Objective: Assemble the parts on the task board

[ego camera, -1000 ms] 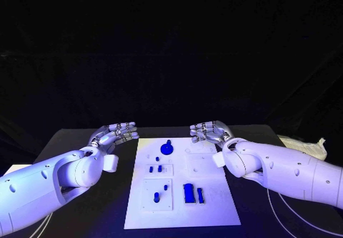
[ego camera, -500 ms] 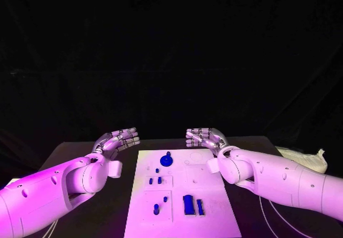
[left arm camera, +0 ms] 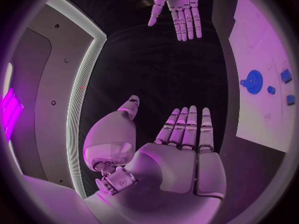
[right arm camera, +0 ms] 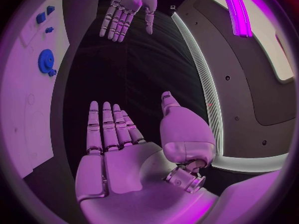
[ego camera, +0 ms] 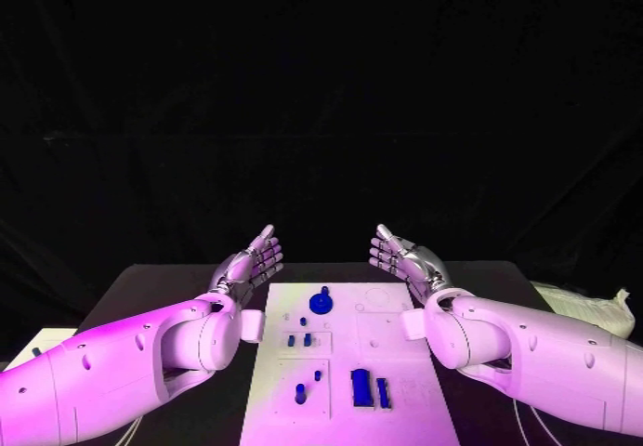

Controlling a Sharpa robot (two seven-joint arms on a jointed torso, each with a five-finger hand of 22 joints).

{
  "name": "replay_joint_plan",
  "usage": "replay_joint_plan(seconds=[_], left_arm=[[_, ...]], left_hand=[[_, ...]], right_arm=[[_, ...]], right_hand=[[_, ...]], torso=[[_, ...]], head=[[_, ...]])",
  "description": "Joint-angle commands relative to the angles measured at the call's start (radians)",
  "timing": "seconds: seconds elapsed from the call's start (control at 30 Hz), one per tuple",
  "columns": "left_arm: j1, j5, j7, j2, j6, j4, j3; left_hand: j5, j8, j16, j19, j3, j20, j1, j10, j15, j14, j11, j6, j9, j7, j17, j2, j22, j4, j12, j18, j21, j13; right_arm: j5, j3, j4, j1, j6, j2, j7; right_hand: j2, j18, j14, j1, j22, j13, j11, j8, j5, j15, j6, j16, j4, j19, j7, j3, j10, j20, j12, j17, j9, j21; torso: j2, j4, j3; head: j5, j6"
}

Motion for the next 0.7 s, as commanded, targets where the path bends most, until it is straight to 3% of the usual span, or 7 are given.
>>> replay_joint_plan(seconds=[0.03, 0.07, 0.1, 0.13, 0.6, 0.63, 0.7], left_arm=[[-0.008, -0.056, 0.073, -0.007, -0.181, 0.035, 0.004], [-0.010, -0.060, 0.077, -0.009, -0.196, 0.043, 0.005], [-0.012, -0.063, 0.081, -0.011, -0.209, 0.049, 0.006], [-0.014, -0.065, 0.084, -0.012, -0.220, 0.055, 0.006], [-0.017, -0.071, 0.091, -0.014, -0.243, 0.068, 0.008], [-0.017, -0.071, 0.091, -0.014, -0.243, 0.068, 0.008], [-0.017, -0.071, 0.091, -0.014, -0.243, 0.068, 0.008]], left_hand=[[-0.018, -0.006, -0.084, -0.119, -0.066, -0.037, -0.201, -0.150, -0.021, -0.148, -0.044, -0.143, -0.004, -0.093, -0.005, 0.006, -0.078, 0.000, -0.011, -0.032, -0.013, -0.003], [-0.018, -0.006, -0.084, -0.129, -0.072, -0.040, -0.217, -0.163, -0.021, -0.159, -0.044, -0.155, -0.004, -0.093, -0.005, 0.006, -0.084, 0.000, -0.011, -0.038, -0.013, -0.003], [-0.018, -0.006, -0.084, -0.138, -0.077, -0.043, -0.232, -0.174, -0.021, -0.171, -0.044, -0.166, -0.004, -0.093, -0.005, 0.006, -0.090, 0.000, -0.011, -0.109, -0.013, -0.003], [-0.018, -0.006, -0.084, -0.146, -0.082, -0.114, -0.247, -0.185, -0.021, -0.182, -0.044, -0.177, -0.004, -0.093, -0.005, 0.006, -0.096, 0.000, -0.011, -0.109, -0.013, -0.003], [-0.018, -0.006, -0.084, -0.238, -0.132, -0.114, -0.404, -0.304, -0.021, -0.297, -0.044, -0.289, -0.004, -0.093, -0.005, 0.006, -0.157, 0.000, -0.011, -0.109, -0.013, -0.003], [-0.018, -0.006, -0.084, -0.243, -0.203, -0.114, -0.412, -0.310, -0.021, -0.303, -0.044, -0.294, -0.004, -0.093, -0.005, 0.006, -0.160, 0.000, -0.011, -0.109, -0.013, -0.003], [-0.018, -0.006, -0.084, -0.252, -0.203, -0.114, -0.427, -0.321, -0.021, -0.315, -0.044, -0.305, -0.004, -0.093, -0.005, 0.006, -0.166, 0.000, -0.011, -0.109, -0.013, -0.003]], right_arm=[[0.078, -0.004, 0.037, 0.005, -0.146, -0.007, 0.074], [0.082, -0.005, 0.044, 0.006, -0.155, -0.009, 0.077], [0.086, -0.006, 0.050, 0.006, -0.162, -0.010, 0.080], [0.088, -0.007, 0.054, 0.007, -0.167, -0.011, 0.082], [0.090, -0.008, 0.058, 0.007, -0.171, -0.012, 0.083], [0.090, -0.008, 0.058, 0.007, -0.171, -0.012, 0.083], [0.090, -0.008, 0.058, 0.007, -0.171, -0.012, 0.083]], right_hand=[[-0.001, -0.100, -0.180, -0.230, -0.045, -0.004, -0.016, -0.007, -0.073, -0.004, -0.146, -0.006, -0.043, -0.145, -0.065, -0.004, -0.169, -0.074, -0.006, -0.027, -0.017, -0.043], [-0.001, -0.100, -0.194, -0.247, -0.048, -0.004, -0.016, -0.007, -0.073, -0.004, -0.157, -0.006, -0.043, -0.156, -0.065, -0.004, -0.183, -0.074, -0.006, -0.027, -0.017, -0.046], [-0.001, -0.100, -0.208, -0.265, -0.052, -0.004, -0.016, -0.007, -0.073, -0.004, -0.168, -0.006, -0.043, -0.167, -0.065, -0.004, -0.196, -0.074, -0.006, -0.027, -0.017, -0.050], [-0.001, -0.100, -0.222, -0.283, -0.055, -0.004, -0.016, -0.007, -0.073, -0.004, -0.180, -0.006, -0.043, -0.179, -0.065, -0.004, -0.209, -0.074, -0.006, -0.027, -0.017, -0.053], [-0.001, -0.100, -0.362, -0.461, -0.137, -0.004, -0.016, -0.007, -0.073, -0.004, -0.294, -0.006, -0.043, -0.291, -0.065, -0.004, -0.341, -0.074, -0.006, -0.027, -0.017, -0.131], [-0.001, -0.100, -0.369, -0.470, -0.137, -0.004, -0.016, -0.007, -0.073, -0.004, -0.300, -0.006, -0.043, -0.298, -0.065, -0.004, -0.348, -0.074, -0.006, -0.027, -0.017, -0.131], [-0.001, -0.100, -0.383, -0.487, -0.137, -0.004, -0.016, -0.007, -0.073, -0.004, -0.311, -0.006, -0.043, -0.309, -0.065, -0.004, -0.361, -0.074, -0.006, -0.027, -0.017, -0.131]], torso=[[-0.001, -0.0134, 0.0021], [-0.001, -0.0134, 0.0021], [-0.001, -0.0134, 0.0021], [-0.001, -0.0134, 0.0021], [-0.001, -0.0134, 0.0021], [-0.001, -0.0134, 0.0021], [-0.001, -0.0134, 0.0021]], head=[[0.011, 0.001], [0.011, 0.001], [0.011, 0.001], [0.011, 0.001], [0.011, 0.001], [0.011, 0.001], [0.011, 0.001]])
